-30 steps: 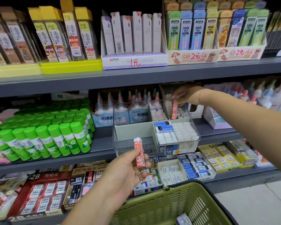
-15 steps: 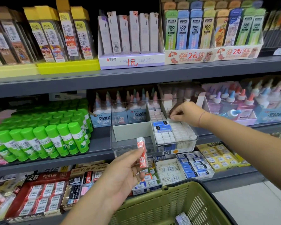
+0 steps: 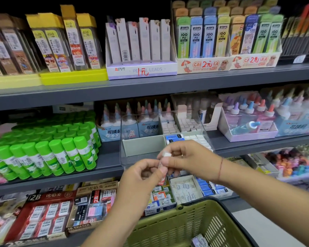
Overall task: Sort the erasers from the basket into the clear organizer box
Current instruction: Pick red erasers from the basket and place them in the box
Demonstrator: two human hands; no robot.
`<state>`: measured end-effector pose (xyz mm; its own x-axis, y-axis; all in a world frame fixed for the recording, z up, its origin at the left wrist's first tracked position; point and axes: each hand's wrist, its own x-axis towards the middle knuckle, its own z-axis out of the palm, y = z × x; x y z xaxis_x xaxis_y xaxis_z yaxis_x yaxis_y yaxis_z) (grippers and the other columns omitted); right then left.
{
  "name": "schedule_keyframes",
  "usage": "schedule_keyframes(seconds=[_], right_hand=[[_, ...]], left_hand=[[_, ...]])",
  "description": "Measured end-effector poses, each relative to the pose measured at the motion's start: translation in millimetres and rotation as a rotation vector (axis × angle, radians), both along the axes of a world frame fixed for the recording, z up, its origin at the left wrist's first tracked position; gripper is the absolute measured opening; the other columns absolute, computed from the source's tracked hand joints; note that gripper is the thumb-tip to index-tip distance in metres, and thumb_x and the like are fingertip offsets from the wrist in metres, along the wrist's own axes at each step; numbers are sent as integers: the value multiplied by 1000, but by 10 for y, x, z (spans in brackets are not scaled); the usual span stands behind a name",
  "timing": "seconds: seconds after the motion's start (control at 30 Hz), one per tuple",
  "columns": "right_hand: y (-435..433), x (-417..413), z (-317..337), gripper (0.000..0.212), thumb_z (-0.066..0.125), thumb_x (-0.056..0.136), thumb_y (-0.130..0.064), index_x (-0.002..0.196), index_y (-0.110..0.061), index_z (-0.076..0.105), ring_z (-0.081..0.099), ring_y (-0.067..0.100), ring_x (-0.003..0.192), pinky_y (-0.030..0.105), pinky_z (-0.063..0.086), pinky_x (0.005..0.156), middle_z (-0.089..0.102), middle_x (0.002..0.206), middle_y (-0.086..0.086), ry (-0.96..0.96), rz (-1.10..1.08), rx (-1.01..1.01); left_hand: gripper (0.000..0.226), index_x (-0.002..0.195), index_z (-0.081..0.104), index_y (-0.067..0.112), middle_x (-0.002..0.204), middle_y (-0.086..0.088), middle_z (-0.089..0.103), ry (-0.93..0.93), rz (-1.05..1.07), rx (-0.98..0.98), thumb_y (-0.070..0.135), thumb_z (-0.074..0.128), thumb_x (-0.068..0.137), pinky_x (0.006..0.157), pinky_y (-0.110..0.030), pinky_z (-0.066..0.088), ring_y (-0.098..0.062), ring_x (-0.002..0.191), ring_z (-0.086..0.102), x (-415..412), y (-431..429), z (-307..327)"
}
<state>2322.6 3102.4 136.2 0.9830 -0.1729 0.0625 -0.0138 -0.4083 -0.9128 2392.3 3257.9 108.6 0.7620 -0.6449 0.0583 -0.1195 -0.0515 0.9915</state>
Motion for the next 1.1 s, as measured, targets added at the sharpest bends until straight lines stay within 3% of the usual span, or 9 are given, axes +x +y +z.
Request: schedule_keyframes(seconds=[0.13, 0.2, 0.27, 0.43, 0.63, 0.73, 0.83, 1.0, 1.1], right_hand=[[-545, 31, 169, 10, 62, 89, -11, 89, -5, 69, 65, 7, 69, 17, 51, 60, 72, 75, 0, -78, -193, -69], [-927, 111, 253, 16, 61, 90, -11, 93, 4, 67, 63, 2, 61, 15, 52, 58, 71, 66, -5, -115, -363, -143], [-1212, 214, 284, 15, 62, 89, -6, 97, 6, 62, 59, 0, 49, 14, 51, 54, 66, 60, -5, -101, -477, -153], [-1436, 448, 247, 20, 65, 83, 5, 101, 0, 58, 54, -6, 43, 9, 48, 50, 64, 59, -8, -3, -481, -155], [-1576, 503, 211, 30, 67, 82, 4, 110, 11, 60, 58, -4, 49, 11, 51, 59, 63, 96, 12, 57, -475, -215], [-1562, 545, 207, 27, 69, 81, 3, 107, 8, 64, 55, 0, 59, 2, 43, 57, 61, 94, 8, 76, -444, -324], [-1487, 561, 160, 21, 72, 81, -4, 102, -6, 69, 55, 2, 65, 11, 44, 64, 63, 87, 4, 157, -379, -454], [-1376, 493, 8, 26, 67, 87, -23, 111, -14, 71, 60, 12, 98, 12, 35, 80, 68, 114, -1, 155, -305, -786], [-1367, 496, -33, 28, 68, 86, -26, 112, -16, 68, 60, 10, 85, 14, 39, 75, 70, 102, 0, 149, -375, -809]], left_hand=[[33, 119, 54, 39, 115, 26, 49, -596, 113, 302, 50, 51, 88, 97, -22, 37, 4, 113, 40, 100, 52, -105], [57, 143, 32, 36, 141, 21, 32, -744, 92, 511, 58, 32, 91, 115, -32, 18, -1, 136, 17, 174, 82, -195], [68, 152, 7, 35, 158, 16, 8, -810, 44, 696, 63, 19, 91, 118, -32, -4, -5, 145, -5, 206, 79, -292], [77, 148, -18, 40, 155, 14, -26, -867, -68, 829, 72, 6, 83, 111, -30, -20, -9, 141, -30, 187, 50, -417], [76, 148, -17, 41, 155, 16, -27, -856, -77, 827, 72, 11, 84, 113, -30, -17, -7, 140, -32, 231, 44, -434], [79, 147, -17, 41, 155, 16, -27, -858, -74, 818, 73, 7, 80, 112, -30, -18, -7, 140, -32, 231, 49, -440], [75, 147, -17, 41, 155, 17, -26, -855, -76, 812, 72, 13, 85, 111, -29, -19, -7, 140, -32, 237, 33, -450], [76, 148, -16, 41, 154, 17, -27, -855, -96, 811, 71, 13, 85, 110, -29, -21, -6, 139, -33, 256, 44, -471], [81, 148, -17, 41, 154, 16, -28, -870, -98, 808, 73, 5, 77, 110, -29, -21, -5, 138, -33, 266, 51, -477]])
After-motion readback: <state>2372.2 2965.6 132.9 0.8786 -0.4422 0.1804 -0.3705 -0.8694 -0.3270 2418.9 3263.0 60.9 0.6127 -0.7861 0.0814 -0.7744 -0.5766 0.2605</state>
